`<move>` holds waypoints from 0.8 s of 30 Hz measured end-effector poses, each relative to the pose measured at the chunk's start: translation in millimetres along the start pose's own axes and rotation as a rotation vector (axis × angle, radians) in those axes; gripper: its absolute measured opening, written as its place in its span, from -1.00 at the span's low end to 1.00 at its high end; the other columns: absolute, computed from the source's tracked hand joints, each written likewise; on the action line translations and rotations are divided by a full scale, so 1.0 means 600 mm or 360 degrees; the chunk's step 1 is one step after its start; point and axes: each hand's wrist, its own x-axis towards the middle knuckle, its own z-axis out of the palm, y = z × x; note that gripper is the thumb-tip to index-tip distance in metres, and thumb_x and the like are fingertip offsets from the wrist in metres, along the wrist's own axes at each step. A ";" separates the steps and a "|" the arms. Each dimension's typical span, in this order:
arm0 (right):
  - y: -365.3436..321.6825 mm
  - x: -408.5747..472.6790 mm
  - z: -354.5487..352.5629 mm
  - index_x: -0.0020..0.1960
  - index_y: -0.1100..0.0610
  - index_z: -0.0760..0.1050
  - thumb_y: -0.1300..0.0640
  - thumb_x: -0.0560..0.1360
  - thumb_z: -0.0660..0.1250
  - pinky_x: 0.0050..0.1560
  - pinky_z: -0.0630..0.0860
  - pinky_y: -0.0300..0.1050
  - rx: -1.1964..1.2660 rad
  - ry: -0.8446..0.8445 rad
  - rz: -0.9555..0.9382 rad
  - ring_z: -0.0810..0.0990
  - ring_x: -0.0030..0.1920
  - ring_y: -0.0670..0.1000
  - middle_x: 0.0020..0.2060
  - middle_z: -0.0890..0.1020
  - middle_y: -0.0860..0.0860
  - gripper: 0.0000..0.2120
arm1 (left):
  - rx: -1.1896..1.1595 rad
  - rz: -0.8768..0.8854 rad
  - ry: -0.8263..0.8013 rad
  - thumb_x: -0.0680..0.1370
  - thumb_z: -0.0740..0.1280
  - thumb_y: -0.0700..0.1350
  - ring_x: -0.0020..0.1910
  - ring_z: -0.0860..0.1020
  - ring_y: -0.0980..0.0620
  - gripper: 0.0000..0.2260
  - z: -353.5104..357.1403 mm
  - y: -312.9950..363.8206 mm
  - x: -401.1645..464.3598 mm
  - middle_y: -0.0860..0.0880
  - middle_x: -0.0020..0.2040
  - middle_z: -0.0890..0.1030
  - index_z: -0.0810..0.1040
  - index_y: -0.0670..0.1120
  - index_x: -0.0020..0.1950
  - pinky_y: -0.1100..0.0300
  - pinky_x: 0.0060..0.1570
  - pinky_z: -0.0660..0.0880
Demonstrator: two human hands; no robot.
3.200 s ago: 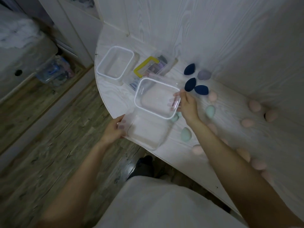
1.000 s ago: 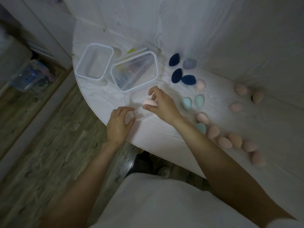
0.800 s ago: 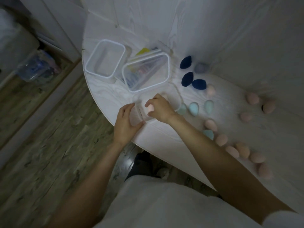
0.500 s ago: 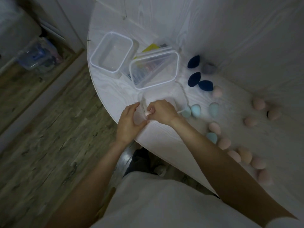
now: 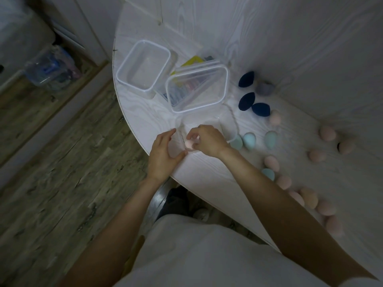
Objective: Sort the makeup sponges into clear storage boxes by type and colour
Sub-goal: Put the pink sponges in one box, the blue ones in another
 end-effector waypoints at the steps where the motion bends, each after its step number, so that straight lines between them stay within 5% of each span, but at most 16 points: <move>1: -0.001 0.000 0.000 0.16 0.07 0.56 0.24 0.46 0.35 0.06 0.50 -0.09 0.0024 -0.0034 0.0006 0.56 0.06 0.04 0.09 0.60 0.03 -0.71 | -0.0001 0.0000 0.0002 0.39 0.49 -0.07 0.21 0.43 0.02 -0.38 -0.001 0.000 0.000 -0.04 0.29 0.41 0.34 -0.06 0.41 0.00 0.18 0.44; 8: 0.002 -0.002 -0.004 0.19 0.12 0.54 0.43 0.46 0.17 0.10 0.50 -0.07 0.0116 -0.0002 0.0031 0.55 0.06 0.04 0.10 0.60 0.07 -0.60 | 0.0019 0.0021 0.0034 0.38 0.49 -0.09 0.22 0.41 0.02 -0.39 -0.002 0.005 -0.003 -0.02 0.28 0.42 0.36 -0.02 0.39 0.04 0.19 0.43; 15: 0.015 -0.031 -0.011 0.11 0.11 0.58 0.29 0.54 0.22 -0.03 0.47 -0.23 0.0293 0.0330 -0.0046 0.52 -0.10 -0.08 0.00 0.61 0.04 -0.76 | 0.0034 0.0085 0.0161 0.44 0.32 -0.03 0.22 0.39 0.05 -0.58 -0.012 0.039 -0.016 0.00 0.22 0.48 0.46 -0.08 0.28 0.30 0.17 0.28; 19: 0.053 -0.118 -0.018 0.08 0.09 0.58 0.23 0.53 0.25 -0.11 0.49 -0.22 0.0412 0.0784 -0.0064 0.54 -0.15 -0.10 -0.07 0.61 -0.01 -0.80 | 0.0044 0.0527 0.0167 0.50 0.29 -0.12 0.08 0.48 0.04 -0.76 -0.003 0.091 -0.017 -0.02 0.07 0.54 0.51 -0.14 0.15 0.26 0.08 0.39; 24: 0.159 -0.272 0.016 0.04 0.16 0.59 0.24 0.49 0.26 -0.18 0.39 -0.22 0.0388 0.1238 0.0343 0.55 -0.19 0.00 -0.12 0.63 0.07 -0.82 | 0.0088 0.1248 -0.0455 0.51 0.31 -0.16 0.00 0.48 0.04 -0.78 0.098 0.160 -0.016 -0.09 -0.01 0.58 0.55 -0.19 0.12 0.29 0.04 0.39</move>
